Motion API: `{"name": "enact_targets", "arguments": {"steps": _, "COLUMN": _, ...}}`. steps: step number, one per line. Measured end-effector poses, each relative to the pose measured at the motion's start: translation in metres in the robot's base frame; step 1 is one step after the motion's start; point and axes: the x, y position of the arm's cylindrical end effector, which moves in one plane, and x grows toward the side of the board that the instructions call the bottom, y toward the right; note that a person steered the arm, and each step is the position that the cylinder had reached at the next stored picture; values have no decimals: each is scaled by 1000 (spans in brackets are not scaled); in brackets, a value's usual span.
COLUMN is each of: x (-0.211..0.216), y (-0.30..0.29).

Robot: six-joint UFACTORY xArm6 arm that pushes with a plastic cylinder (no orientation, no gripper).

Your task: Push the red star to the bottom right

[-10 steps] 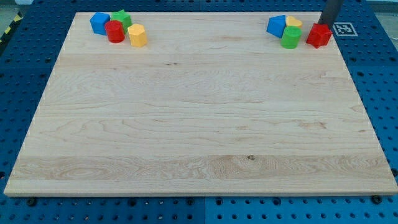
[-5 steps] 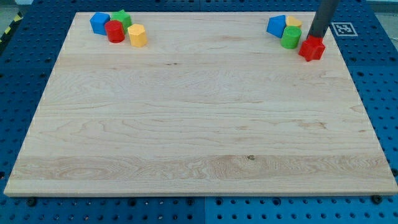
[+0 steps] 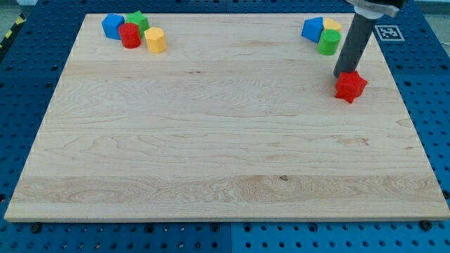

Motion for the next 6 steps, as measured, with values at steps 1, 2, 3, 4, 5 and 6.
{"name": "enact_targets", "arguments": {"steps": 1, "x": 27, "y": -1}}
{"name": "enact_targets", "arguments": {"steps": 2, "x": 55, "y": -1}}
{"name": "enact_targets", "arguments": {"steps": 3, "x": 83, "y": -2}}
{"name": "enact_targets", "arguments": {"steps": 4, "x": 108, "y": -2}}
{"name": "enact_targets", "arguments": {"steps": 5, "x": 130, "y": -2}}
{"name": "enact_targets", "arguments": {"steps": 6, "x": 149, "y": -1}}
